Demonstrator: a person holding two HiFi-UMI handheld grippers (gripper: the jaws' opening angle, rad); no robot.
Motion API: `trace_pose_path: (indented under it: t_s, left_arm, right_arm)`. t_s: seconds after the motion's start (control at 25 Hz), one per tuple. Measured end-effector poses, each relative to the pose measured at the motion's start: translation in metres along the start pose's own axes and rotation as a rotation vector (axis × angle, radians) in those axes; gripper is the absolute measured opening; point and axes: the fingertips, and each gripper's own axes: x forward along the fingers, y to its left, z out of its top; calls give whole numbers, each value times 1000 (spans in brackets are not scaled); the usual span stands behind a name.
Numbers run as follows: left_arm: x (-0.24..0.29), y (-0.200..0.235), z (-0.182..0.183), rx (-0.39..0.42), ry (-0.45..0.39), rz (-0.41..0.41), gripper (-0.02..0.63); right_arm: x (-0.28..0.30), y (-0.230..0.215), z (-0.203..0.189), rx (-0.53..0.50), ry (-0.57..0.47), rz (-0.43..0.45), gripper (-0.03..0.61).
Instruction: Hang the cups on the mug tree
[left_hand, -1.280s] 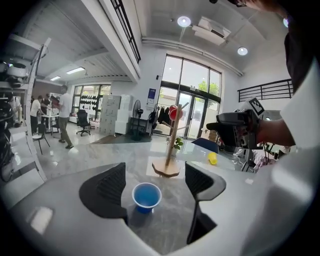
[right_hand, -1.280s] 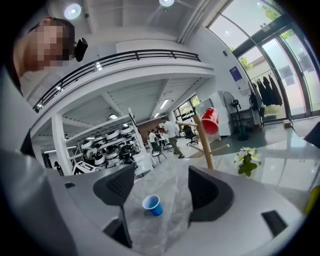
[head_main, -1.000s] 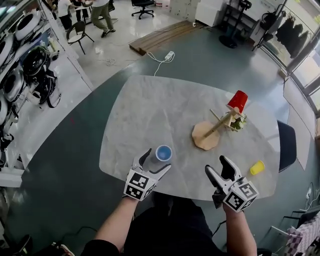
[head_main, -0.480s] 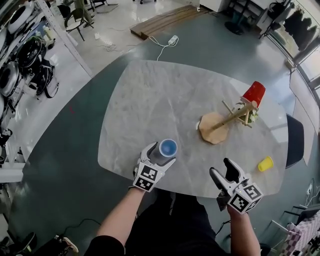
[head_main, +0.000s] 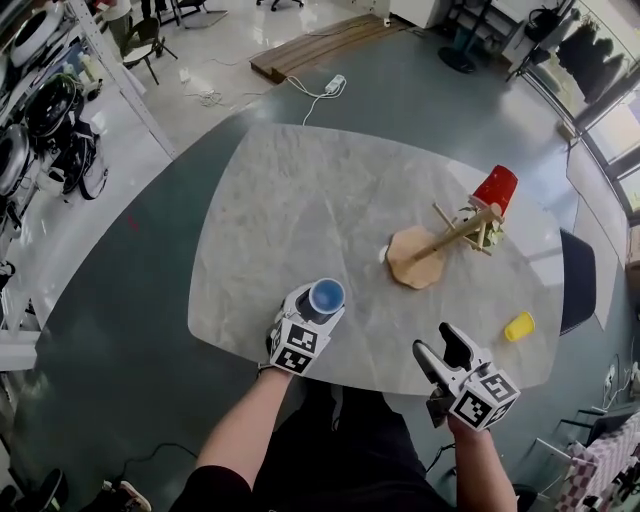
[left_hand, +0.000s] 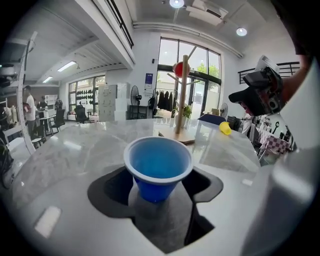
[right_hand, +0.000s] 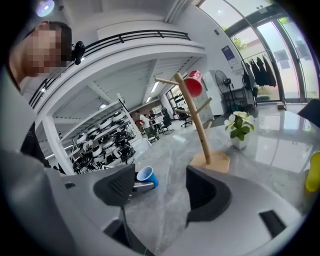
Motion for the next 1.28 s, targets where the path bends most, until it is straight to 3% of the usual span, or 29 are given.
trace_pose_path:
  t_s: [0.28,0.52,0.88,1.28]
  left_arm:
    - [-23,-10,36,-17,-62,-7,302]
    - [-50,-26,92,31,-129,-16,302]
    - [-74,-15,169,104,-163,66,301]
    - [-69,-32,240,188,-167,118,301]
  right_arm:
    - [-19,16,20,30,-55,-8,318]
    - [-33,23,44,19,-117,7,318]
    - [-52,1,70,27,-189,35,318]
    - [-71,-34,98,67,-252,104,316]
